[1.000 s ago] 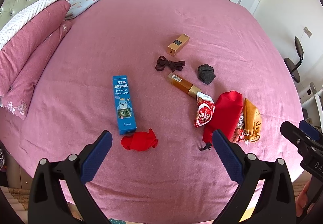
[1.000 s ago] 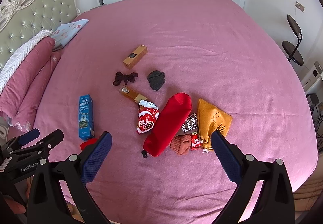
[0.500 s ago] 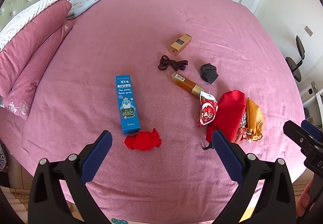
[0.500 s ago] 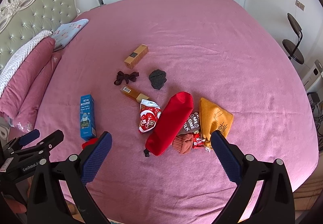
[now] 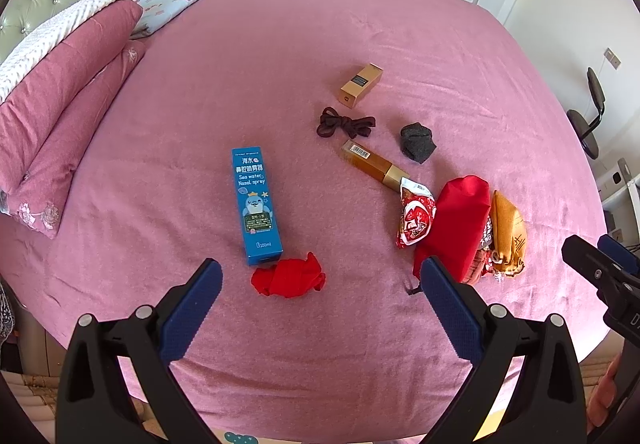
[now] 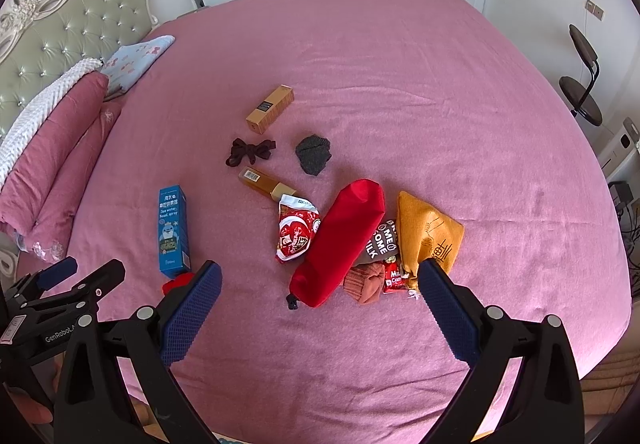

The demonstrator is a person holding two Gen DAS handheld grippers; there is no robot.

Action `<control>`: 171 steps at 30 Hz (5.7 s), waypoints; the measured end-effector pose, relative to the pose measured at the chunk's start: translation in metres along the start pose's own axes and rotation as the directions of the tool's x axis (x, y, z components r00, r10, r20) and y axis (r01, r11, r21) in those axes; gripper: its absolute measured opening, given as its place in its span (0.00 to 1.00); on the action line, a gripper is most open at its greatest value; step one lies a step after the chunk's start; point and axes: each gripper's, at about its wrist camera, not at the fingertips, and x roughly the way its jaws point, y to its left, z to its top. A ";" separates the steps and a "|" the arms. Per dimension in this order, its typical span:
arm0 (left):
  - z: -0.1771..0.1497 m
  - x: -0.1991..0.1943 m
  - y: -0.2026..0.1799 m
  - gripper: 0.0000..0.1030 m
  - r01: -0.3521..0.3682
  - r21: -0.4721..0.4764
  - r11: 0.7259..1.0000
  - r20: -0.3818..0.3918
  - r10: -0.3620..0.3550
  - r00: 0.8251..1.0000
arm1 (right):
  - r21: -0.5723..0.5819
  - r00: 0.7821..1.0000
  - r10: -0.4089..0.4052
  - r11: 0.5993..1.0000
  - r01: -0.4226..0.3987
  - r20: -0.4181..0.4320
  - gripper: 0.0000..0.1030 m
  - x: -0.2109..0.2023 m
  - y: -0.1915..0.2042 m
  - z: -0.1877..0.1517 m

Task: Collect trash

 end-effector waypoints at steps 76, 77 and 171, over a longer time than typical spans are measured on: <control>0.047 0.171 0.079 0.45 0.066 -0.223 0.973 -0.278 -0.128 0.952 | -0.246 0.917 0.122 0.942 -0.228 -0.380 0.33 0.297 0.097 0.107; 0.047 0.164 0.082 0.45 0.074 -0.220 0.973 -0.273 -0.134 0.953 | -0.236 0.922 0.143 0.942 -0.238 -0.359 0.32 0.285 0.097 0.110; -0.172 0.014 -0.266 0.77 0.435 0.448 0.781 -0.475 -0.205 0.856 | 0.397 0.970 0.166 0.914 -0.085 -0.175 0.57 -0.053 -0.239 -0.162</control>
